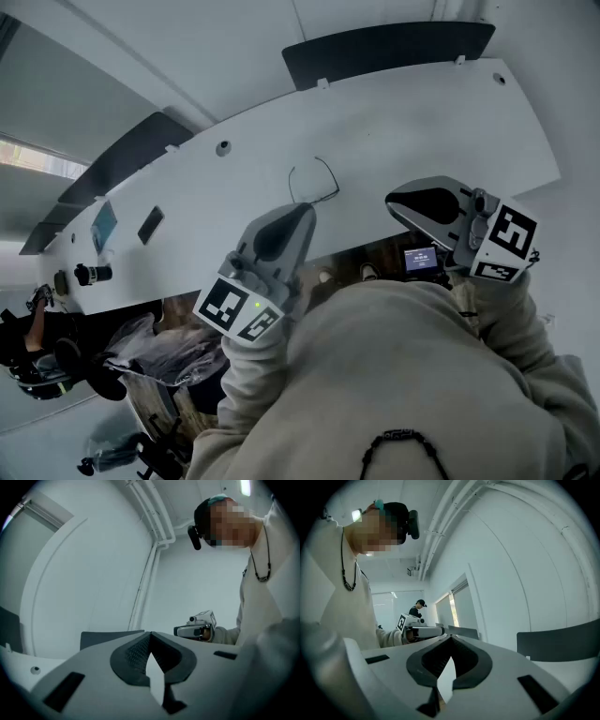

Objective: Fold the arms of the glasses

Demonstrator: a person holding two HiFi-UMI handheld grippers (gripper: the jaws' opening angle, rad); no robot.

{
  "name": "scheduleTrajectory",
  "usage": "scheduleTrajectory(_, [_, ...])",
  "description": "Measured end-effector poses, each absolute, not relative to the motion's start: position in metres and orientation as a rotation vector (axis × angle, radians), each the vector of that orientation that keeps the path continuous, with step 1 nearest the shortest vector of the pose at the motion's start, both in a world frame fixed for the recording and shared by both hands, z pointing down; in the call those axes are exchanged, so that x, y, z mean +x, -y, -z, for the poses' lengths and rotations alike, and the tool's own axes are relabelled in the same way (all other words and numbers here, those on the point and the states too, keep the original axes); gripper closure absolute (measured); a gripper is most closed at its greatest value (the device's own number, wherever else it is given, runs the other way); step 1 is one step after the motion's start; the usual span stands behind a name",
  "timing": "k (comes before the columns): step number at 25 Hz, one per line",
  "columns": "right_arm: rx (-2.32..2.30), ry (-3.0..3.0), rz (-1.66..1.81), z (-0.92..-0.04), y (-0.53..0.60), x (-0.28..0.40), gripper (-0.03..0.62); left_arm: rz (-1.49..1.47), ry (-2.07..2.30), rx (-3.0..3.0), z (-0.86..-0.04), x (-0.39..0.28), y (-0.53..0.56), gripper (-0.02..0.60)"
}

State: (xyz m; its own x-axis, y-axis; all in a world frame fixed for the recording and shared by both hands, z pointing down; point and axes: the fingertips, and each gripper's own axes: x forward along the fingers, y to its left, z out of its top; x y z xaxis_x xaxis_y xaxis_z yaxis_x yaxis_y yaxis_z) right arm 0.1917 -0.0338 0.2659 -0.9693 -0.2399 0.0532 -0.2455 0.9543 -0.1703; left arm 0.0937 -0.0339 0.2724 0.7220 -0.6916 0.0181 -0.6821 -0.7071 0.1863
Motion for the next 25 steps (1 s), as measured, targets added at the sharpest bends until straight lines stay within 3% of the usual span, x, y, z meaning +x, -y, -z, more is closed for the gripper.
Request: scheduleTrajectory(25, [0.35,3.053,-0.289,-0.275,0.061,0.171,0.576,0.066,1.13,2.698,-0.287,0.072,0.053,0.577])
